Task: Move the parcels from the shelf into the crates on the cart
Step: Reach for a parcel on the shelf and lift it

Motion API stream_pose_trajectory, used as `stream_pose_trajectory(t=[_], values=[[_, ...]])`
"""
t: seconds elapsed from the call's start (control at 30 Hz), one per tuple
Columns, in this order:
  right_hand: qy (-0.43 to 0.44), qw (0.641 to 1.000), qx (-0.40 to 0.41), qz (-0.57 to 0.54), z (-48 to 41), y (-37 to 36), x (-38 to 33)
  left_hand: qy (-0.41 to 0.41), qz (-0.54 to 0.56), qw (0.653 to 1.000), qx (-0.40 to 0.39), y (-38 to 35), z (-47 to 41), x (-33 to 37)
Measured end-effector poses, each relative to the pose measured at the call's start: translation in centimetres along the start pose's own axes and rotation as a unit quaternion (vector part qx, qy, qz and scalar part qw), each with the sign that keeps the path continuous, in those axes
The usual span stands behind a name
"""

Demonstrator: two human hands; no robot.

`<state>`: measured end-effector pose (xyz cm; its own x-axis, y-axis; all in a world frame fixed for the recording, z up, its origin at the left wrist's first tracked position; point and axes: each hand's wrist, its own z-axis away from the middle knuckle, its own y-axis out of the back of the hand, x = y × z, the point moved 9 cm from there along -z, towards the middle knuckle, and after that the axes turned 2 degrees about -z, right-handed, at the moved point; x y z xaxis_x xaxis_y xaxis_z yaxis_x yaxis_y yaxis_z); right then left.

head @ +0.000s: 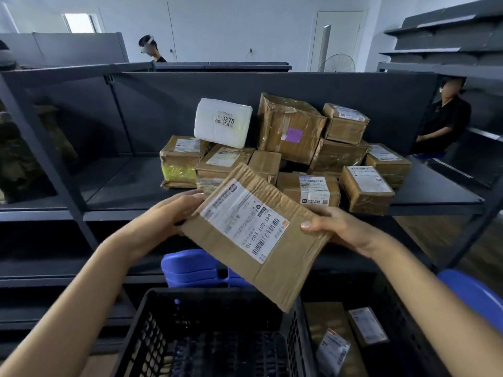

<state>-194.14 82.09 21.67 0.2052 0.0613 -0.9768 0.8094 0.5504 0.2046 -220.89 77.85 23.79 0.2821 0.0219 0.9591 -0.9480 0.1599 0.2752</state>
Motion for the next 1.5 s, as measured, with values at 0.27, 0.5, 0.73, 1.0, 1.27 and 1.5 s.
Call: stream_pose_trajectory(t=[0.27, 0.5, 0.73, 1.0, 1.27, 1.5], values=[[-0.038, 0.986, -0.081, 0.139, -2.4, 1.0, -3.8, 0.059, 0.131, 0.989, -0.046, -2.5, -1.5, -3.7], [0.047, 0.983, 0.178, -0.008, -1.6, 4.2, -2.4, 0.044, 0.29, 0.952, 0.09, -4.0, -0.9, -7.1], [0.019, 0.923, 0.199, -0.328, -1.3, -4.8, 6.1, 0.005, 0.427, 0.884, 0.189, -8.6, 0.5, -8.1], [0.04, 0.937, 0.223, -0.266, -1.0, -4.8, 4.8, -0.022, 0.377, 0.899, 0.222, -10.7, 2.6, -8.9], [0.065, 0.984, 0.115, -0.12, -0.4, -3.1, 0.5, -0.071, 0.284, 0.95, 0.108, -7.8, 2.8, -5.5], [0.113, 0.979, 0.125, -0.113, 0.7, -2.9, -1.4, -0.108, 0.323, 0.93, 0.138, -8.3, 3.3, -4.4]])
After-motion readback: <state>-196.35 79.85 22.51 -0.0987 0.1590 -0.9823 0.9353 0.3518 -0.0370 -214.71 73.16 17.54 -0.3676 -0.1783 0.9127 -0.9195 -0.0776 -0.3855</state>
